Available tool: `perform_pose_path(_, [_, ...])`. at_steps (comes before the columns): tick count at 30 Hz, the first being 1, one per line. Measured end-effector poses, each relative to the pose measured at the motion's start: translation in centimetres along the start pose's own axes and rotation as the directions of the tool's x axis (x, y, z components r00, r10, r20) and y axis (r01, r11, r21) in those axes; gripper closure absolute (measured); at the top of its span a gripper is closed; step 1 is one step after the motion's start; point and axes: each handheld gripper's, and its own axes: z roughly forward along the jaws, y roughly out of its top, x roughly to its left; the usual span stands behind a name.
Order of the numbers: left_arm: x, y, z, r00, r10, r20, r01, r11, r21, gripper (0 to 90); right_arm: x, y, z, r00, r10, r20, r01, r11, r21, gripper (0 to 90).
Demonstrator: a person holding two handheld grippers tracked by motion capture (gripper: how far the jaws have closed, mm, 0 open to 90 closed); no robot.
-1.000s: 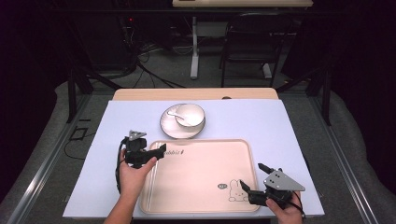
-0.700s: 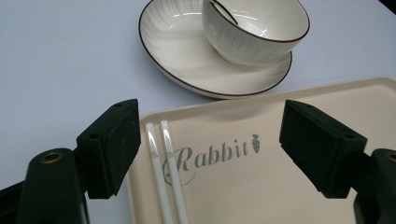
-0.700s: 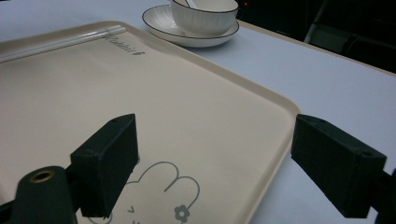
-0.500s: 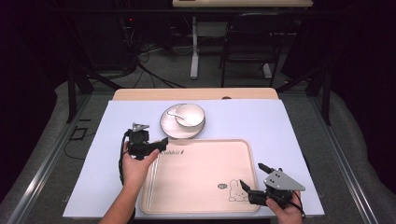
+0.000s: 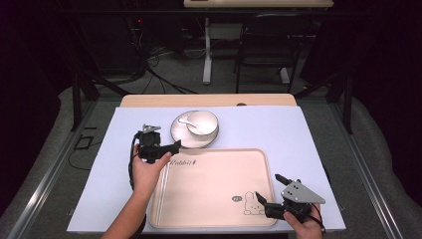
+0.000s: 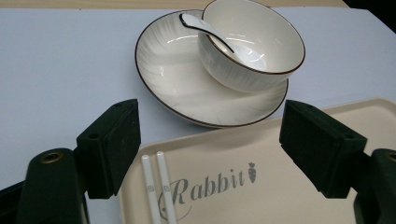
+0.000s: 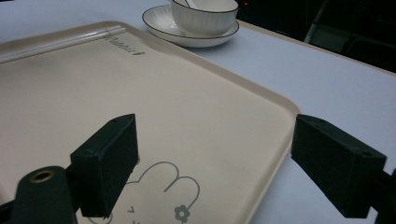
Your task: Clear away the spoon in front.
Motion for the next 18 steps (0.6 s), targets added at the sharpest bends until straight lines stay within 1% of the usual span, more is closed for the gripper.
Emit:
perform_pose_path(2, [0.0,0.2,0.1,1.0,-0.002,0.009,0.002,1.0,-0.002,20.6,0.0,0.0,0.0,1.0,0.001,0.001,-0.001,1.0,0.0,14.6])
perform_pose_path(9, [0.0,0.8,0.7,0.9999,-0.01,0.014,0.01,0.9999,-0.008,20.7,0.0,0.0,0.0,1.0,-0.002,0.001,0.002,1.0,0.0,14.6])
perform_pose_path(12, [0.0,1.1,1.1,0.9999,-0.01,0.014,0.01,0.9999,-0.009,20.7,0.0,0.0,0.0,1.0,-0.001,0.0,0.001,1.0,0.0,14.6])
perform_pose_path(13, [0.0,1.1,1.2,0.9998,-0.016,0.013,0.016,0.9998,-0.011,20.7,0.0,0.0,0.0,1.0,-0.001,0.0,0.001,1.0,0.001,14.5])
perform_pose_path(18, [-0.1,1.8,2.0,0.9999,-0.014,0.009,0.014,0.9998,-0.011,20.7,0.0,0.0,0.0,1.0,-0.002,0.0,0.002,1.0,-0.001,14.6])
